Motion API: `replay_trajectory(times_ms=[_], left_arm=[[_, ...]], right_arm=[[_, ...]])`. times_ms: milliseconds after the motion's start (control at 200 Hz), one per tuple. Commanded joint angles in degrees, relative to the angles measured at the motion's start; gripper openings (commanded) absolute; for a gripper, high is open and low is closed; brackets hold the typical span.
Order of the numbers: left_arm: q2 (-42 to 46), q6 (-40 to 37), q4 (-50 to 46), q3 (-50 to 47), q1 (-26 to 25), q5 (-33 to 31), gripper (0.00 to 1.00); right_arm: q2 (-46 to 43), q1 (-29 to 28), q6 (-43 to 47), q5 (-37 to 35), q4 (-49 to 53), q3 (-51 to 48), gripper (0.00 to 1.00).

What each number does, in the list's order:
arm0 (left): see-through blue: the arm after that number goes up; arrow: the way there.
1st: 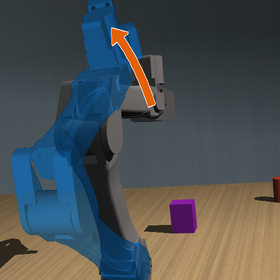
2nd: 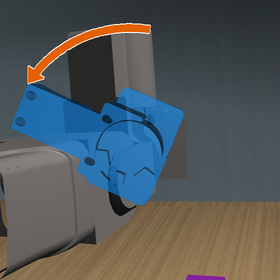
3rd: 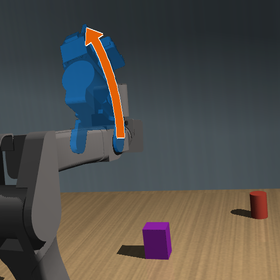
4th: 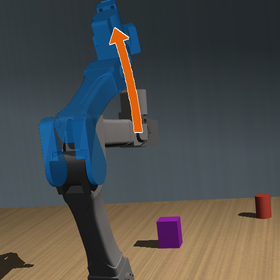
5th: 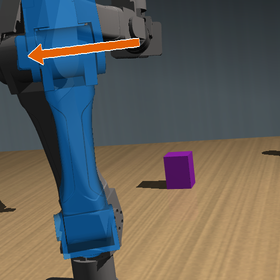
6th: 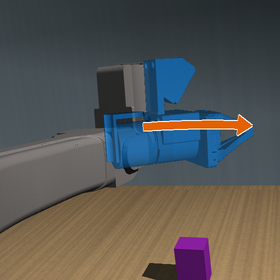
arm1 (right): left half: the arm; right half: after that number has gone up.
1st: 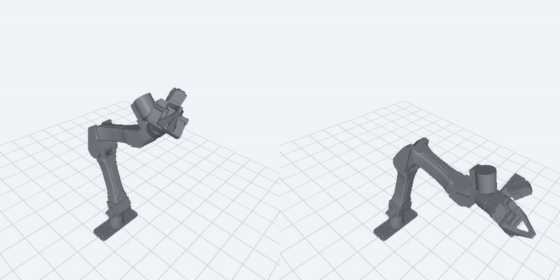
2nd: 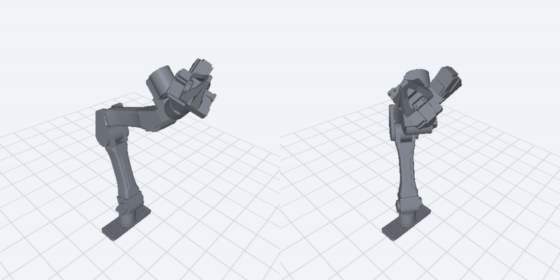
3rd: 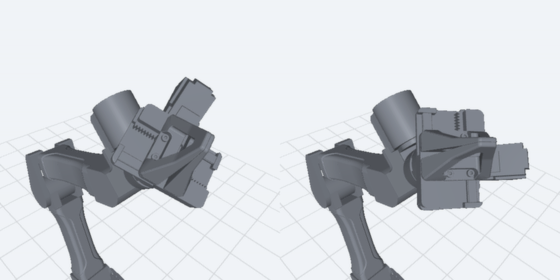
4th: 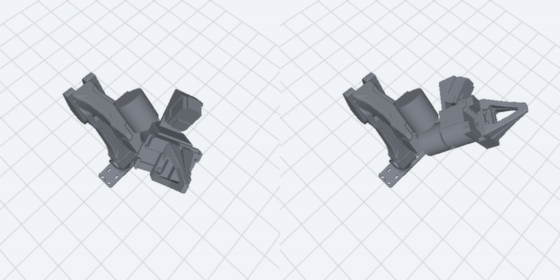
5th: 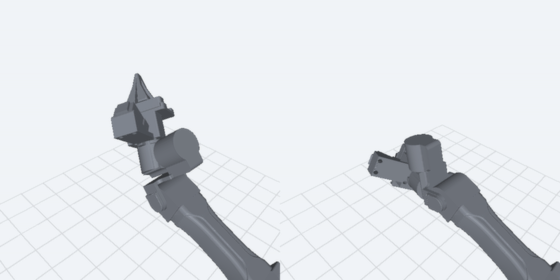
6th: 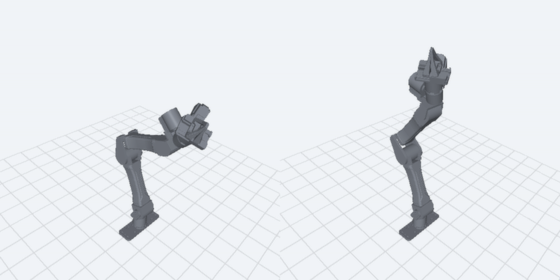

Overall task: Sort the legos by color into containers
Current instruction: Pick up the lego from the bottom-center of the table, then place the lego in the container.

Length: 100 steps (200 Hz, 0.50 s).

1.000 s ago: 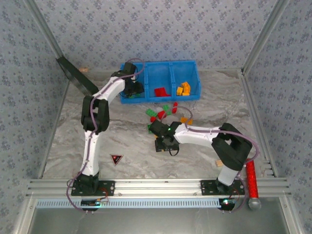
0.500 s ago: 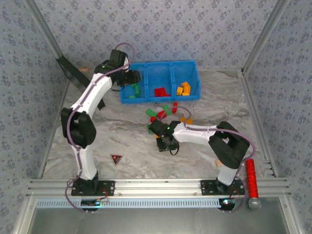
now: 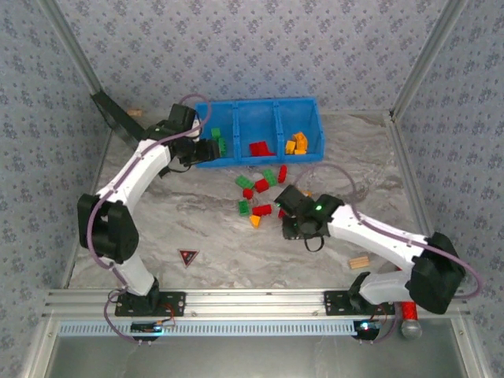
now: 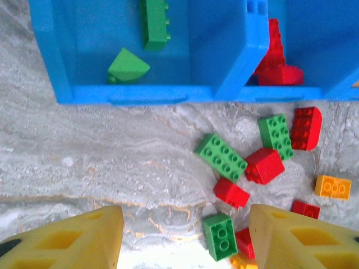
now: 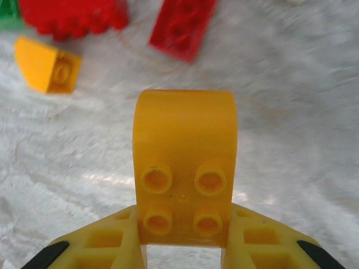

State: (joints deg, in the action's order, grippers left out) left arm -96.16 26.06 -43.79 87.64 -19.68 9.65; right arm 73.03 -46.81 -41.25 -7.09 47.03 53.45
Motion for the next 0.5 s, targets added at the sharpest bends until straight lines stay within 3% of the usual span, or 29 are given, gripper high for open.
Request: replay_trajectory(times_ms=[0,215,495], left_arm=[[4.4,-1.6,-1.1,-2.1,-1.3,-0.7,0.62],[8.3,-1.0,-2.3,-8.0,-3.4,-0.8,0.64],[10.4,2.7,-0.6,-13.1,-7.6,-1.6,0.64]], right_arm=[[-2.8,6.7,4.8,-3.0,4.2,1.7,0.3],[2.4,21.7,18.6,1.8,-2.1,12.8,0.3],[24.1,28.8,28.0,5.9,-7.9,32.8,0.32]])
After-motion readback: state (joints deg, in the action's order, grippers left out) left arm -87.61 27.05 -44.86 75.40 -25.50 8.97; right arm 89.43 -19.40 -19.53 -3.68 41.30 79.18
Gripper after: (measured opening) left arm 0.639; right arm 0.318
